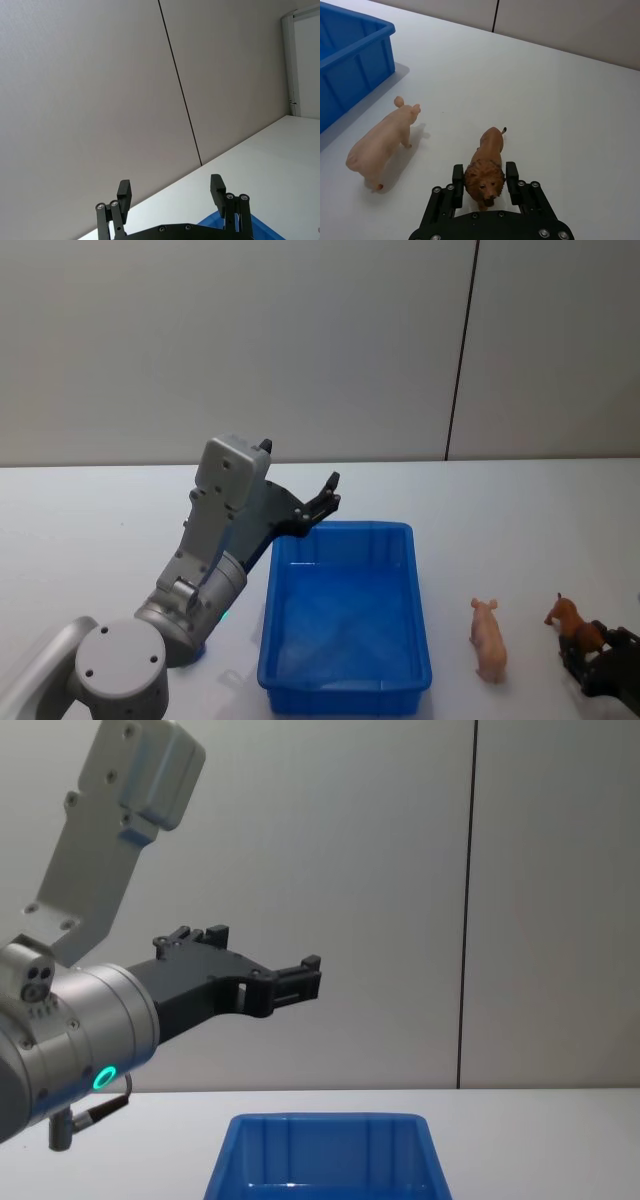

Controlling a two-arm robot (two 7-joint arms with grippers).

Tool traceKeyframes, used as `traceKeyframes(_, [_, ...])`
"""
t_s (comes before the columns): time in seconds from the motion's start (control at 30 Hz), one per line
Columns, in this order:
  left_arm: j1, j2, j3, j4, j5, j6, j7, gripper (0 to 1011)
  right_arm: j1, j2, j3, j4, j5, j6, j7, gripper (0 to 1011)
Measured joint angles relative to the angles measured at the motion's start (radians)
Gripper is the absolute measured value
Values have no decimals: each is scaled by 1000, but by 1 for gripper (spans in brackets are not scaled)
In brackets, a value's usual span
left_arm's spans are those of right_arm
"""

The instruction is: Pick up the two dolls from the table and place them into the box.

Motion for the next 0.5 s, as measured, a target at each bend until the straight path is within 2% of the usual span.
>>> traceKeyframes(0.1, [0,0,0,0,0,0,0,1001,2,-3,0,3,2,-6,-5,443])
traceKeyframes(0.5, [0,0,0,0,0,0,0,1001,3,-12,0,-4,-5,-72,-26,440])
